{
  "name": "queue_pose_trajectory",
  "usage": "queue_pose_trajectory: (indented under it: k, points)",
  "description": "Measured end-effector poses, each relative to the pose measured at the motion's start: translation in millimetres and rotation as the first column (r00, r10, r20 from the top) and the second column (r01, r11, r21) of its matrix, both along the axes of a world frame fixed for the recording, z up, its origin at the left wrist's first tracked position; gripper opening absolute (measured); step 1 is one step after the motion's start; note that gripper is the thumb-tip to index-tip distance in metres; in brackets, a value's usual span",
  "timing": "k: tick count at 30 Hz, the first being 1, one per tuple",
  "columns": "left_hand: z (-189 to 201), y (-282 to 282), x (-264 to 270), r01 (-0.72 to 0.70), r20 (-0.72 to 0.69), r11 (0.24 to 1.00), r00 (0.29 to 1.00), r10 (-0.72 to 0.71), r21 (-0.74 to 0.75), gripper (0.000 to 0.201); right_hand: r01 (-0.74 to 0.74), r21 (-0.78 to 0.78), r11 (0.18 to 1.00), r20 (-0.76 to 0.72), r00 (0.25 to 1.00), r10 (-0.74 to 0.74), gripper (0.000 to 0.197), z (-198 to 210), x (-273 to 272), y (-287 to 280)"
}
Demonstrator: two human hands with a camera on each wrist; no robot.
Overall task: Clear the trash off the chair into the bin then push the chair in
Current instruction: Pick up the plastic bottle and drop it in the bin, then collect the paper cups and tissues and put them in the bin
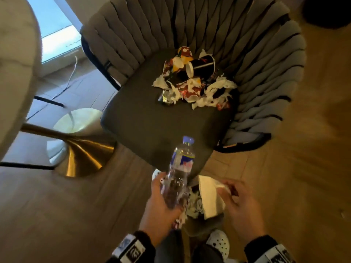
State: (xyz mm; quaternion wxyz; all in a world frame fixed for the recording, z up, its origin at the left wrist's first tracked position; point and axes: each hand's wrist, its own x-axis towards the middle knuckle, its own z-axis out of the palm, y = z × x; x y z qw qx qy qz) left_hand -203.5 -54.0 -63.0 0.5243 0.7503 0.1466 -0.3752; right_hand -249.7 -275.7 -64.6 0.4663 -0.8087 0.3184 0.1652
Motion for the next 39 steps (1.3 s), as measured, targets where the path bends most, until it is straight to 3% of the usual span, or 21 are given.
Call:
queue_pose_trajectory:
  k: [2, 4, 7, 11, 14, 17, 22, 25, 28, 32, 35, 37, 39]
  points:
    - [-18, 4, -53, 0.054, -0.127, 0.998, 0.99, -0.055, -0.009, 0.09, -0.047, -0.053, 0.997, -0.147, 0.988, 0.039, 0.019, -32, -40, -8]
    - [-44, 5, -93, 0.172, -0.16, 0.983, 0.974, -0.16, 0.058, 0.084, -0.076, -0.081, 0.994, -0.273, 0.961, 0.051, 0.021, -66, -71, -14]
    - [-87, -6, -122, 0.317, -0.249, 0.936, 0.929, -0.273, 0.154, 0.075, -0.106, -0.12, 0.987, -0.349, 0.935, 0.058, 0.027, -115, -93, -18]
    - [-165, -30, -126, 0.415, -0.377, 0.852, 0.88, -0.288, 0.318, 0.077, -0.164, -0.156, 0.974, -0.388, 0.917, 0.092, 0.03, -179, -90, -11]
    - [-217, -46, -109, 0.391, -0.397, 0.807, 0.892, -0.214, 0.443, 0.078, -0.18, -0.114, 0.977, -0.391, 0.912, 0.123, 0.037, -220, -82, -1]
    - [-238, -57, -92, 0.335, -0.374, 0.812, 0.914, -0.158, 0.477, 0.095, -0.152, -0.06, 0.987, -0.381, 0.917, 0.118, 0.047, -238, -84, 1]
    - [-208, -58, -77, 0.293, -0.337, 0.843, 0.931, -0.143, 0.451, 0.094, -0.071, -0.021, 0.997, -0.321, 0.945, 0.061, 0.032, -199, -91, -6]
    - [-163, -50, -61, 0.276, -0.231, 0.848, 0.955, -0.187, 0.453, 0.063, -0.051, 0.059, 0.997, -0.275, 0.959, 0.066, 0.021, -151, -74, -9]
    - [-104, -43, -35, 0.235, -0.101, 0.886, 0.972, -0.212, 0.399, 0.026, -0.097, 0.083, 0.992, -0.144, 0.984, 0.108, 0.018, -93, -26, -6]
    - [-43, -32, 31, 0.163, 0.138, 0.929, 0.966, -0.219, 0.332, 0.016, -0.062, 0.097, 0.993, 0.111, 0.993, 0.051, 0.008, -28, 79, 5]
    - [-24, -26, 101, 0.111, 0.261, 0.939, 0.944, -0.203, 0.326, 0.014, 0.042, 0.025, 0.999, 0.223, 0.974, -0.046, 0.022, -22, 167, 4]
    - [-23, -25, 152, 0.113, 0.323, 0.938, 0.919, -0.224, 0.329, 0.014, 0.114, -0.096, 0.989, 0.209, 0.974, -0.092, 0.046, -33, 222, -4]
    - [-29, -26, 204, 0.161, 0.363, 0.914, 0.881, -0.303, 0.373, 0.032, 0.147, -0.21, 0.967, 0.14, 0.983, -0.119, 0.08, -46, 265, -15]
